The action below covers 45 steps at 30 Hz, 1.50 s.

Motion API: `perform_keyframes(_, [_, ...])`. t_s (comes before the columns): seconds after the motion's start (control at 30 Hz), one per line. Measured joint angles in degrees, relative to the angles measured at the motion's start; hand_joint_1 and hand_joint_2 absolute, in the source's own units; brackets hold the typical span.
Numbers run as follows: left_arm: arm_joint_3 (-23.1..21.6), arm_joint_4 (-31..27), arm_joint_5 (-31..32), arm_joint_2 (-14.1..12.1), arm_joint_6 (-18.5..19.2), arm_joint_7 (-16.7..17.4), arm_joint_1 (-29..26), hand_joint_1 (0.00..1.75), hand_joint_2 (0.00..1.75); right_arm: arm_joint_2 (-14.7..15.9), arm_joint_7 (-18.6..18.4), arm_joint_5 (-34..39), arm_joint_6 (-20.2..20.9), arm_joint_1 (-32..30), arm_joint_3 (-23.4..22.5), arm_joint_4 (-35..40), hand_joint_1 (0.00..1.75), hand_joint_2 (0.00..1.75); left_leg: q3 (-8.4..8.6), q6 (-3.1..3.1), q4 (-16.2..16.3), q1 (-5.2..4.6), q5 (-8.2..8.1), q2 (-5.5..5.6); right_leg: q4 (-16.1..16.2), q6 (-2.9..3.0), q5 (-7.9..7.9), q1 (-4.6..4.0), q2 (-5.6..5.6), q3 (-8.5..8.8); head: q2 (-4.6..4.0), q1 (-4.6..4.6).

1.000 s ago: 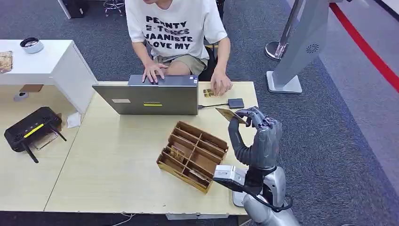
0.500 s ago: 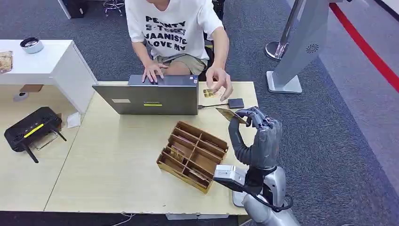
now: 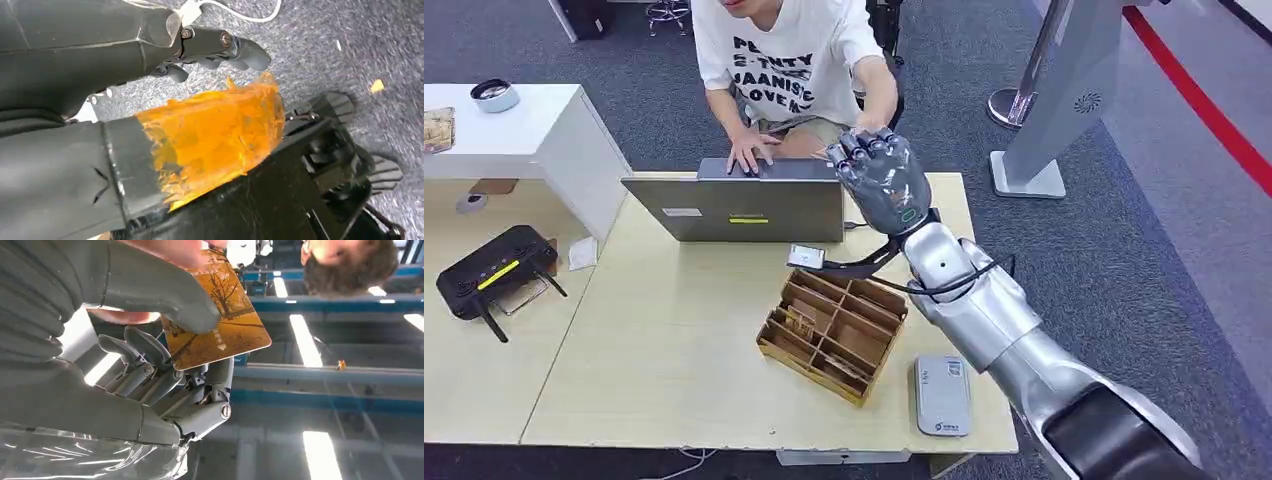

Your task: Pass the card to the sensor for recognition and then transmit it.

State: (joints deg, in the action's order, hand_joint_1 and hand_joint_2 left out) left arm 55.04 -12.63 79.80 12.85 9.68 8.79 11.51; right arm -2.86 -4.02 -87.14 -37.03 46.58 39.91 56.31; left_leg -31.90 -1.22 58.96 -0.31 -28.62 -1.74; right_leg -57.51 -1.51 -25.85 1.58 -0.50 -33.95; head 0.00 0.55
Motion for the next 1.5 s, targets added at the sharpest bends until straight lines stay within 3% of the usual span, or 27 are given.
perform_keyframes(1.13, [-0.76,0.00,0.00,-0.48,-0.24,-0.18,-0.26,0.00,0.00,0.00,-0.37,-0.85,-0.09,0.78,0.61,-4.44,1.75,1.75,-0.40,0.03,-0.01,0.00,-0.02,-0.02,-0.01,0.04,-0.03,-0.06,0.03,-0.44,0.00,-0.02])
perform_keyframes(1.17, [-0.79,0.00,0.00,-0.48,-0.24,-0.18,-0.26,0.00,0.00,0.00,-0.37,-0.85,-0.09,0.78,0.63,-4.44,0.00,0.00,-0.40,0.03,-0.01,0.00,-0.02,-0.02,-0.01,0.04,-0.03,-0.06,0.03,-0.43,0.00,-0.02])
perform_keyframes(1.5, [-0.79,0.00,-0.57,-0.48,-0.92,0.04,-0.41,0.00,0.00,-0.02,-2.43,-0.07,-0.09,-1.15,-1.55,-0.70,0.00,0.00,-0.38,0.03,-0.01,0.00,-0.01,-0.03,-0.01,0.04,-0.02,-0.06,0.02,-0.41,0.00,-0.02])
